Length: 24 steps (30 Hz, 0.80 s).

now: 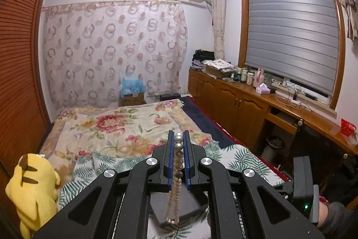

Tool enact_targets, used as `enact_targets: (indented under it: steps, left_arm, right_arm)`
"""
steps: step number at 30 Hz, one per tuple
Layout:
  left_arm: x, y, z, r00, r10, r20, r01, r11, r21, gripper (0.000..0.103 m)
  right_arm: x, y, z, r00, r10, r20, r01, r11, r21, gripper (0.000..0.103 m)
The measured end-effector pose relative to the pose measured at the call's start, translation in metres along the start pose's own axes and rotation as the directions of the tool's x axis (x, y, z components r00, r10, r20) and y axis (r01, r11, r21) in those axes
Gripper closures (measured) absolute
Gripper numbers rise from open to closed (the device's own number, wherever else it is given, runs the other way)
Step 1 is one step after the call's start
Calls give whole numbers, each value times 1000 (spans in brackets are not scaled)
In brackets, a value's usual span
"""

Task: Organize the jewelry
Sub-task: 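Lower the pearls and bangle into the black box and open both tools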

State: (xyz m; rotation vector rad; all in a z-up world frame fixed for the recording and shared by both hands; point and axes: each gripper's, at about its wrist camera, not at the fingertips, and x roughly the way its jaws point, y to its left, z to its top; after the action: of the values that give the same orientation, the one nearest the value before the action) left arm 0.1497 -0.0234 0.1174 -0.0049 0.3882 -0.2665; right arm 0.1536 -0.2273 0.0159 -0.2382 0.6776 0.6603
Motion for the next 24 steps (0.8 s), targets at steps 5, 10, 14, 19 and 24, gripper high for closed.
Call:
enact_targets:
  steps: [5, 10, 14, 19, 24]
  left_arm:
    - [18, 3, 0, 1000, 4, -20, -4, 1000, -5, 96]
    - [49, 11, -23, 995, 2, -99, -5, 1000, -26, 96]
    - [60, 19, -44, 991, 12, -135, -17, 999, -36, 92]
    - [55, 30, -72, 985, 32, -170, -40, 998, -47, 91]
    - [41, 40, -106, 976, 46, -212, -56, 997, -45, 91]
  right_arm:
    - [16, -6, 11, 1000, -6, 4, 6, 1000, 17, 97]
    - [40, -14, 18, 1000, -19, -3, 19, 999, 47, 97]
    - [64, -18, 22, 999, -34, -22, 36, 997, 61, 97]
    - [93, -18, 23, 998, -43, -55, 47, 997, 63, 97]
    - [108, -12, 18, 996, -30, -79, 33, 998, 46, 90]
